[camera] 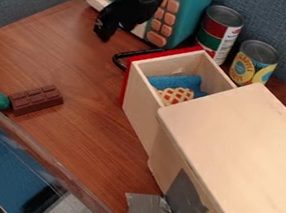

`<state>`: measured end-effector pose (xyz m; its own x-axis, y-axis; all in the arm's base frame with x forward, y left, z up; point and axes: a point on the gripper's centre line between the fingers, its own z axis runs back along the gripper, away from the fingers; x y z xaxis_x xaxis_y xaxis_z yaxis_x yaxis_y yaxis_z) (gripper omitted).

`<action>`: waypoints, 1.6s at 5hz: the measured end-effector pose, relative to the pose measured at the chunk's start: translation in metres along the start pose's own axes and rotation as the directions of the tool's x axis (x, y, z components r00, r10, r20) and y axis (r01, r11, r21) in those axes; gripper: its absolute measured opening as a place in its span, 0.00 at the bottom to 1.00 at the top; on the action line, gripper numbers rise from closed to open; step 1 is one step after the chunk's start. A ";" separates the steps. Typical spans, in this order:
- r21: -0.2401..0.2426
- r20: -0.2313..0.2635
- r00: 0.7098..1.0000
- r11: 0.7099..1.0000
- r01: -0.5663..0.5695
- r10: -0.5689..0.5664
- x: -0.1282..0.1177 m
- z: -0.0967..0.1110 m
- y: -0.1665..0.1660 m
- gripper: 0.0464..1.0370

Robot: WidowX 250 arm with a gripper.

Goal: Close the drawer

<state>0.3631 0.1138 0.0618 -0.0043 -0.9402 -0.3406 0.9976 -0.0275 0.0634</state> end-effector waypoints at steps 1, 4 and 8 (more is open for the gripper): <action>-0.011 -0.019 0.999 0.999 0.035 -0.035 0.012 -0.011 0.000 0.96; -0.054 -0.032 0.997 0.996 0.066 -0.068 0.039 -0.034 -0.010 0.96; 0.000 0.119 0.974 0.980 0.197 -0.195 0.116 0.010 -0.051 0.96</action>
<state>0.3109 0.0030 0.0282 -0.2070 -0.9503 -0.2325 0.9773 -0.2116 -0.0052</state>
